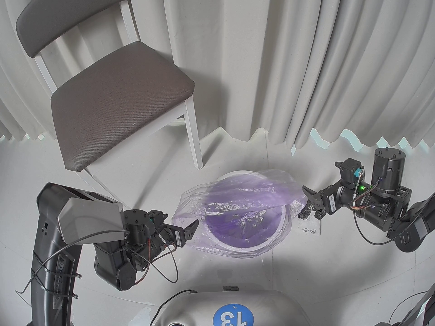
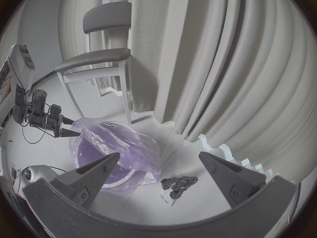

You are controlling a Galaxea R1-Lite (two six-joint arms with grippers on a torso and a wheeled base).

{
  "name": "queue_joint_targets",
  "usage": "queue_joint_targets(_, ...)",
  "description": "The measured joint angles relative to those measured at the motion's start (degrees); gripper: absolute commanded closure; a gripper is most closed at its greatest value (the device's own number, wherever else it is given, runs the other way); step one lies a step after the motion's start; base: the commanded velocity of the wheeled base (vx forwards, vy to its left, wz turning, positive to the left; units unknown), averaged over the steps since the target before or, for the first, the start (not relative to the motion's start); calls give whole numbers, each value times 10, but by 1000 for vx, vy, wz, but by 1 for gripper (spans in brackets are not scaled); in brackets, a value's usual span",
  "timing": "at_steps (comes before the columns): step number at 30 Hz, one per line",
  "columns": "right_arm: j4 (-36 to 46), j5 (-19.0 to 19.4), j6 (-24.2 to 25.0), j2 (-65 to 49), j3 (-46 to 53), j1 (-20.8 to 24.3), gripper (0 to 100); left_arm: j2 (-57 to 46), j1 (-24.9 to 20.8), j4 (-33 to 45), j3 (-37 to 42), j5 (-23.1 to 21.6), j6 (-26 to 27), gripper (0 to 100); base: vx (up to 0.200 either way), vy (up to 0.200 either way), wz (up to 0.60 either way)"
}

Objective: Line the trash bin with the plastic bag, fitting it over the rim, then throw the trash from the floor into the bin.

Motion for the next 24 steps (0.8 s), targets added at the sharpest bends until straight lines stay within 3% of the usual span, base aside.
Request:
queue_joint_targets(10,14,-5,-25,-4,-13,35,0,-60,-2,0,79,-28,51,0,0,0,0)
queue_joint_targets(18,87,-5,-30,-1,-65,58,0,-87,-5,0,98,-29,60,0,0,0,0)
queue_joint_targets(24,89,-3,-32,27,-93,80,0,-99,-4,0,104,-34,67,0,0,0,0)
